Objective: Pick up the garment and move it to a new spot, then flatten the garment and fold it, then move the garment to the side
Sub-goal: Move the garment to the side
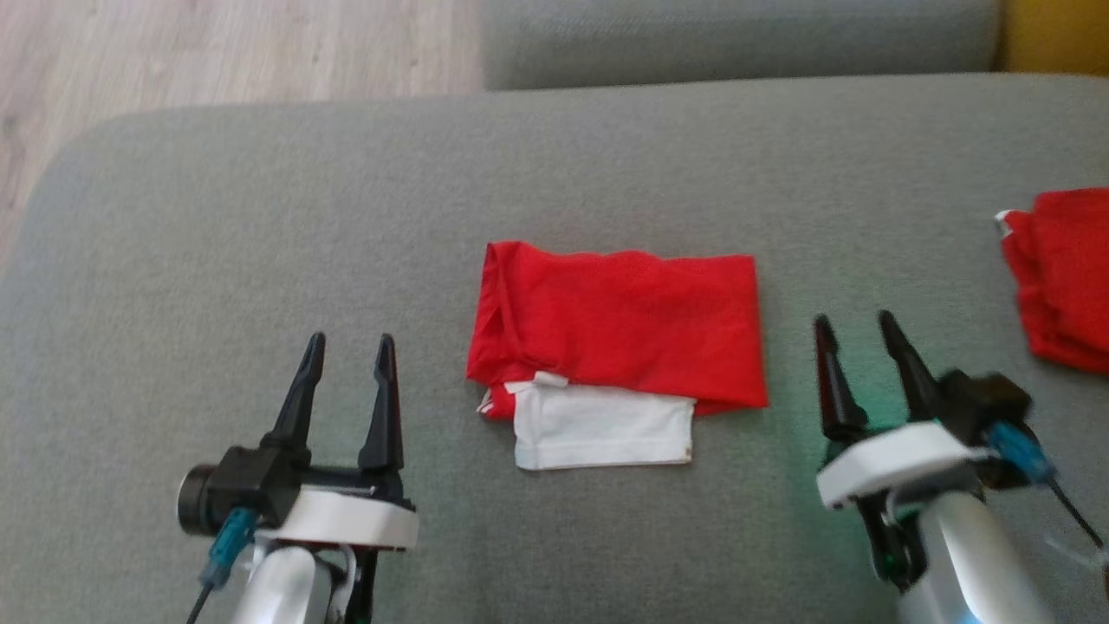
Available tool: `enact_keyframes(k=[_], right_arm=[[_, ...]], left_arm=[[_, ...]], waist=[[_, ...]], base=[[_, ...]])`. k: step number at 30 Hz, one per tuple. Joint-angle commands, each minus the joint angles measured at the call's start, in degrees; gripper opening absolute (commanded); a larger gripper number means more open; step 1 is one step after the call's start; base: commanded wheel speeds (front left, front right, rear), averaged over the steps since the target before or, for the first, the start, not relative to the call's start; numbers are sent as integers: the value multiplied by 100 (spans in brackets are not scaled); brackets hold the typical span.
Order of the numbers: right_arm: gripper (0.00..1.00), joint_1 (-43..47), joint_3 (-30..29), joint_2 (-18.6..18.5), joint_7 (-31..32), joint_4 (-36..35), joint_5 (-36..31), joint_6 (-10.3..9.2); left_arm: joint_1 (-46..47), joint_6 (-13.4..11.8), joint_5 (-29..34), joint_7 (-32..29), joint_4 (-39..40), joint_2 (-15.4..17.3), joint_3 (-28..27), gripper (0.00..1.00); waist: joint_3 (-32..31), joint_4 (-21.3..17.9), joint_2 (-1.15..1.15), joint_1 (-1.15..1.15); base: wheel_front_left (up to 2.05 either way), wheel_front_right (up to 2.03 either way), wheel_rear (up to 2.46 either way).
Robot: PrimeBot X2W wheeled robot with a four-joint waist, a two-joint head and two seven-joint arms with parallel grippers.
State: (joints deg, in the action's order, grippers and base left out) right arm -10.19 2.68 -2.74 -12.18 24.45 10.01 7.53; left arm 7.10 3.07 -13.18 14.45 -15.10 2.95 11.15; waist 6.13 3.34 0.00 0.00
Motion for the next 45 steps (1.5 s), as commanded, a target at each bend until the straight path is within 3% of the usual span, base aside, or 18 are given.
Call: enact_keyframes(k=[1,18,19,20,21,27,35,40,45], right_arm=[[100,-336,201,-14,53,-39,62,-4],[100,-1361,846,-14,639,2273,717,-4],[47,-1403,889,-14,612,2369,694,-4],[7,-1442,927,-14,575,2458,653,-4],[0,-1478,960,-14,522,2540,589,-4],[0,-1620,1017,-14,161,2863,179,-4],[0,-1734,986,-43,-178,2801,-1009,-4],[0,-1704,1059,-294,-189,2473,-1626,-4],[0,-1752,1284,-691,162,2130,-1747,-4]], left_arm=[[272,12,47,54,143,5,-136,100],[563,-49,-120,54,-34,-6,272,100],[566,-44,-113,54,-41,-6,257,100],[563,-38,-103,54,-48,-6,246,100],[557,-32,-91,54,-57,-6,237,100],[508,-9,-34,54,-97,-7,192,100],[394,30,96,54,-111,-7,281,100],[281,8,82,55,-77,-7,410,100],[205,-55,-7,55,-5,-7,521,100]], waist=[[132,116,0,0],[398,712,0,0],[390,723,0,0],[379,729,0,0],[362,732,0,0],[226,657,0,0],[-47,269,0,0],[-236,-53,0,0],[-307,-426,0,0]], base=[[0,0,0],[0,0,0],[0,0,0],[0,0,0],[0,0,0],[0,0,0],[0,0,0],[0,0,0],[0,0,0]])
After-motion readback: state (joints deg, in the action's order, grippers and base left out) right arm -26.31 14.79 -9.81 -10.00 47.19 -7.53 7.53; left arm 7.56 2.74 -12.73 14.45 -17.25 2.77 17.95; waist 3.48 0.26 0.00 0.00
